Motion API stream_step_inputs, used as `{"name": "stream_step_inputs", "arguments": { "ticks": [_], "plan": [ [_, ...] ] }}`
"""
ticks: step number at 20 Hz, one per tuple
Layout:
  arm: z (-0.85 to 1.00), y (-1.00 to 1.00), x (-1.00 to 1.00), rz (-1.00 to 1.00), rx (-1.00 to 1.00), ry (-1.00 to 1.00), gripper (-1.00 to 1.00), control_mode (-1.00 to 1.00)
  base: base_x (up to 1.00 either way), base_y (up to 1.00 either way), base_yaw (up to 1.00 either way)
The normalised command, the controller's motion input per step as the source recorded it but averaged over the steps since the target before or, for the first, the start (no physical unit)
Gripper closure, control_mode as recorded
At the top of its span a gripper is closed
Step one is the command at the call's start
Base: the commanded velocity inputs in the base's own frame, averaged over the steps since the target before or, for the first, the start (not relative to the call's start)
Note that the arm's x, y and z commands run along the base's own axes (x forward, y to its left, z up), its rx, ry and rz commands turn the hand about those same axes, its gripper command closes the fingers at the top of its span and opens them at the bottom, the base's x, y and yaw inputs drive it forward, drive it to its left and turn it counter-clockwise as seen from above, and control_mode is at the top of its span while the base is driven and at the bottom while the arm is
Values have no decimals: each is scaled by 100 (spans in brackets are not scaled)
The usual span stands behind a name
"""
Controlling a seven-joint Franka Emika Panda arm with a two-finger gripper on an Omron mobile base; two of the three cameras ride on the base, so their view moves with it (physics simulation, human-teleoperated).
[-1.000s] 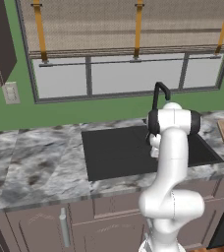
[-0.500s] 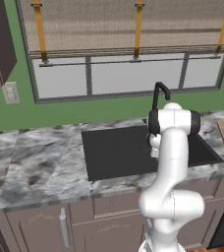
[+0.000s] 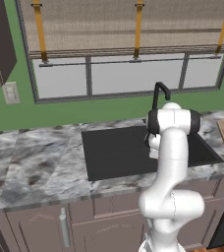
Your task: Pick the pear from the sink and place it on the cutting board to airdry. Then turn off the sink faucet.
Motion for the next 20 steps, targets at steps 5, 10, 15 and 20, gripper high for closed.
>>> {"name": "stream_step_inputs", "arguments": {
  "ticks": [5,10,15,20],
  "plan": [
    [0,2,-8,-1,1,0,100,-100,0,0,0],
    [17,0,0,0,0,0,100,-100,0,0,0],
    [37,0,0,2,0,-1,100,-100,0,0,0],
    [40,0,0,2,0,-1,100,-100,0,0,0]
  ]
}}
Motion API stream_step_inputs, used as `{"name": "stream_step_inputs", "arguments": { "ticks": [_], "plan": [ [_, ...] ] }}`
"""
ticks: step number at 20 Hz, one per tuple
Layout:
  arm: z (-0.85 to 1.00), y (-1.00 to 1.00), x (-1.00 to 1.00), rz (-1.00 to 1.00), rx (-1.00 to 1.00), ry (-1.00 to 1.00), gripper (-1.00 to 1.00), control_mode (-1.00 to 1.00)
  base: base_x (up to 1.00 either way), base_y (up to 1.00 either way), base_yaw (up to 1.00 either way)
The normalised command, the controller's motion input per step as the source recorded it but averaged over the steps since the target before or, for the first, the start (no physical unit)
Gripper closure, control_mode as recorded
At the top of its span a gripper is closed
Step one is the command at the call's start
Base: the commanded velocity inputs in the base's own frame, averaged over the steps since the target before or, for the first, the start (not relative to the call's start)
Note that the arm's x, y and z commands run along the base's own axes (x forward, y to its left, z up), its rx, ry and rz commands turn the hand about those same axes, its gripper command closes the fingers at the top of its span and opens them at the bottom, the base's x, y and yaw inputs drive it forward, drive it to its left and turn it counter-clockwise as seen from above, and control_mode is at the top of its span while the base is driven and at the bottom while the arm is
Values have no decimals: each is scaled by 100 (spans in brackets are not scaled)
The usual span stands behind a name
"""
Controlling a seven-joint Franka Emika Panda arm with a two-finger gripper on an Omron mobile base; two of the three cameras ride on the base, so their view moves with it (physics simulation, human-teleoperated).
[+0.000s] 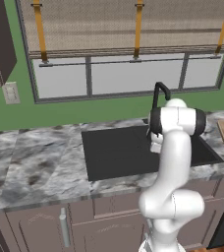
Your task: Pick the pear from the sink and place it on the cutting board to airdry. Then turn off the sink faucet.
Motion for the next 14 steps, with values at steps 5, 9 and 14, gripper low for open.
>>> {"name": "stream_step_inputs", "arguments": {
  "ticks": [5,9,14],
  "plan": [
    [48,-2,-1,2,0,0,100,-100,0,0,0],
    [47,-4,-13,2,0,-2,100,-100,0,0,0],
    [45,-2,-15,3,0,-2,100,-100,0,0,0]
  ]
}}
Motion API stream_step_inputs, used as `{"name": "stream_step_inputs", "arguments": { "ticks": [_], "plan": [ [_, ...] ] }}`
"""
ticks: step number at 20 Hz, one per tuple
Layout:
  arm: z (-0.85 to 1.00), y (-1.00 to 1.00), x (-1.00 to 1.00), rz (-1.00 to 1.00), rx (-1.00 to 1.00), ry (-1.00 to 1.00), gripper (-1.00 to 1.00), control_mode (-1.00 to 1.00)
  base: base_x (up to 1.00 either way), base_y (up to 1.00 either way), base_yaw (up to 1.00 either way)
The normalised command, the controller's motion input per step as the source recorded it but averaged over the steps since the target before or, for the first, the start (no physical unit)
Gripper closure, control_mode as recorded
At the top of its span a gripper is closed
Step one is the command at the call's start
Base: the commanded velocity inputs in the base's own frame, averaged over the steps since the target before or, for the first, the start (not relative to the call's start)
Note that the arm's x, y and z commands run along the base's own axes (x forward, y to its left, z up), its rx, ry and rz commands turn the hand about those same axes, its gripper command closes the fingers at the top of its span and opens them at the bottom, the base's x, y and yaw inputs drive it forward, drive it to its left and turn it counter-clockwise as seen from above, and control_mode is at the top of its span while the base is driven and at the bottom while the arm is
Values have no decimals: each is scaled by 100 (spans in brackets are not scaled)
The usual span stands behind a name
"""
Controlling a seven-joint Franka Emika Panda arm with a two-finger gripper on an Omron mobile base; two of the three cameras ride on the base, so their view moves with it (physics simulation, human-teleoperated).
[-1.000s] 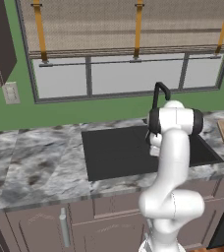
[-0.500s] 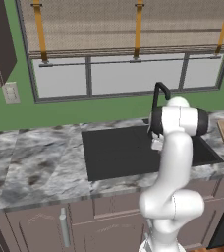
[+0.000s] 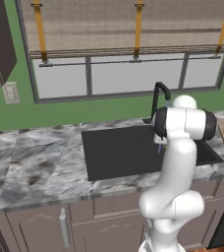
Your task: Pick the pear from the sink and place it on the cutting board to airdry. Then turn off the sink faucet.
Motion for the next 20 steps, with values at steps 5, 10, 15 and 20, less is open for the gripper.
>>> {"name": "stream_step_inputs", "arguments": {
  "ticks": [5,10,15,20],
  "plan": [
    [44,0,-16,2,0,-2,100,-100,0,0,0],
    [47,0,-23,3,0,-4,100,-100,0,0,0],
    [50,0,-24,3,0,-4,100,-100,0,0,0],
    [48,0,-28,2,0,-3,100,-100,0,0,0]
  ]
}}
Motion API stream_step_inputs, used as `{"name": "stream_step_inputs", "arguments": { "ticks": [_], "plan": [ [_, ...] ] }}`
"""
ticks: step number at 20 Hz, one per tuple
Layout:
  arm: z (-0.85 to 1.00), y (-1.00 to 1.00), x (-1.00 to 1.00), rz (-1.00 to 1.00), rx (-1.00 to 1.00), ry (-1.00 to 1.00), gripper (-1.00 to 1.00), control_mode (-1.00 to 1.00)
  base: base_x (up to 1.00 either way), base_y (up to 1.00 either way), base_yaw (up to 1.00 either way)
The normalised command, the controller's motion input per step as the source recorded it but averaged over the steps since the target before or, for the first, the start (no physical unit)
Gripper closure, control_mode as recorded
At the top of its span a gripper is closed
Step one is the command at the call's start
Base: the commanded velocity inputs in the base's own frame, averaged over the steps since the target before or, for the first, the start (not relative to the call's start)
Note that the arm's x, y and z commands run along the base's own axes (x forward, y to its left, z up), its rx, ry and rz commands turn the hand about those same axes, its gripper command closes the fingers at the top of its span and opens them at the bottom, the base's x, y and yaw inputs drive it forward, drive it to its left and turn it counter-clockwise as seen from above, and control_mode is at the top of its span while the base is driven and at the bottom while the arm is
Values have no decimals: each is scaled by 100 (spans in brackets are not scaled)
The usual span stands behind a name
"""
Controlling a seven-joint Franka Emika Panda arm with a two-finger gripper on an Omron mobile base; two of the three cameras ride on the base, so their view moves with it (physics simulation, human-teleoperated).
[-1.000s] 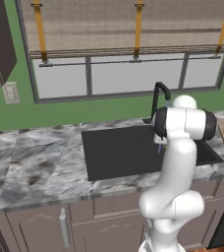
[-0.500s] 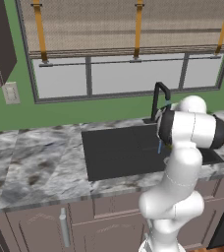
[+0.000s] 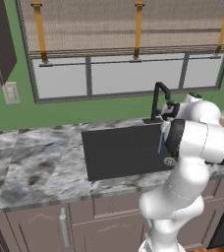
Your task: Pick the pear from the sink and place it on the cutting board to airdry. Then turn off the sink faucet.
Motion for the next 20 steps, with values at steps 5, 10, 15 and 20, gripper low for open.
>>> {"name": "stream_step_inputs", "arguments": {
  "ticks": [5,10,15,20],
  "plan": [
    [38,0,-41,1,0,-3,100,-100,0,0,0],
    [38,0,-47,0,-1,-4,100,-100,0,0,0],
    [34,0,-58,0,-2,-2,100,-100,0,0,0],
    [31,0,-64,0,-4,-2,100,-100,0,0,0]
  ]
}}
